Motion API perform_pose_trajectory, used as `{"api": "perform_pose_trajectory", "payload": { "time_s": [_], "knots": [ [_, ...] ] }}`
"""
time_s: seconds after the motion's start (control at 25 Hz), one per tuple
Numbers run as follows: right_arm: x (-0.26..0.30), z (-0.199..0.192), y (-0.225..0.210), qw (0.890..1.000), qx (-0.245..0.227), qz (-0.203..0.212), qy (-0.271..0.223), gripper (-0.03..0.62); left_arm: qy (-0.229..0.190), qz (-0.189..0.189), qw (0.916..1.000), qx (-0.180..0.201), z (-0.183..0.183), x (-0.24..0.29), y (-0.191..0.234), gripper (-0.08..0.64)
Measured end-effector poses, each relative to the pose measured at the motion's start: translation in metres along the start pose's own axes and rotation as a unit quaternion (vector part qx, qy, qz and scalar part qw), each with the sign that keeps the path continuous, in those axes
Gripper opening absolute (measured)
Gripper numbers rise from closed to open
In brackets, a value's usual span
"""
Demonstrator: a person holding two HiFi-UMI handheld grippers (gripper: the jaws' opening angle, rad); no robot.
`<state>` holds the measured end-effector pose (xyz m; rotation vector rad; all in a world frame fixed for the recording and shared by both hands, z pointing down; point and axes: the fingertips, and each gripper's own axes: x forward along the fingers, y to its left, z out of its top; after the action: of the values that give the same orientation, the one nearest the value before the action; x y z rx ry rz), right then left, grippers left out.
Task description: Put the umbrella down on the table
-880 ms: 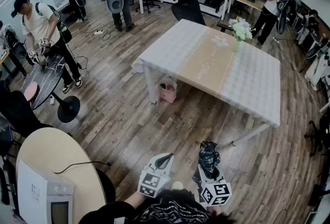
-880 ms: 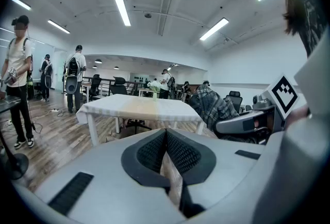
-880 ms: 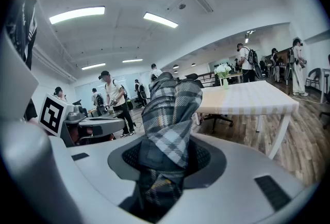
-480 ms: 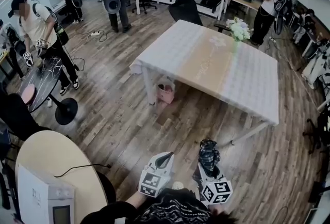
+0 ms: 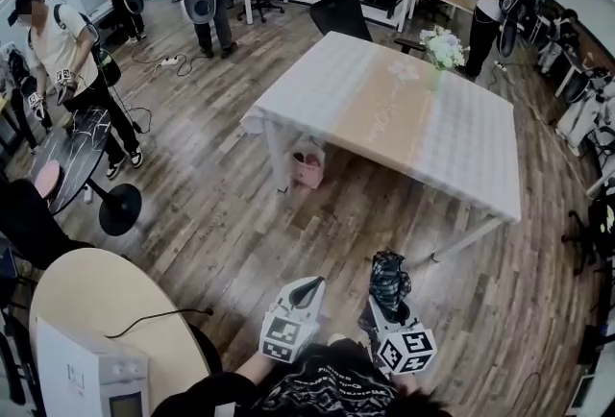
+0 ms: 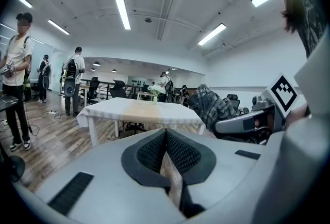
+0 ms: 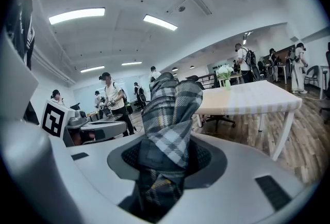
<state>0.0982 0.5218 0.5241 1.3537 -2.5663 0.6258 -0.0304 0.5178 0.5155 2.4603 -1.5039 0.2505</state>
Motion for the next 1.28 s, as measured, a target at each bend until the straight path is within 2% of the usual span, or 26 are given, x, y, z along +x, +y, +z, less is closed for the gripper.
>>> {"api": "perform_pose_trajectory", "payload": {
  "time_s": [0.2, 0.52, 0.88, 1.28],
  "knots": [
    [0.012, -0.008, 0.018, 0.999, 0.033, 0.01, -0.015, 0.183, 0.005, 0.005, 1.0, -0.002, -0.011, -0.014, 0.024, 0.018],
    [0.047, -0.008, 0.016, 1.0, 0.018, 0.016, 0.001, 0.183, 0.017, 0.021, 0.9996, -0.011, -0.021, -0.006, 0.053, 0.018],
    [0.108, 0.027, -0.032, 0.999, 0.0, 0.04, 0.019, 0.183, 0.018, 0.045, 0.9986, -0.02, 0.007, 0.063, 0.078, 0.019],
    [0.18, 0.085, -0.118, 0.997, -0.027, 0.064, 0.02, 0.183, 0.005, 0.077, 0.9968, -0.02, 0.047, 0.168, 0.096, 0.018]
  ]
}}
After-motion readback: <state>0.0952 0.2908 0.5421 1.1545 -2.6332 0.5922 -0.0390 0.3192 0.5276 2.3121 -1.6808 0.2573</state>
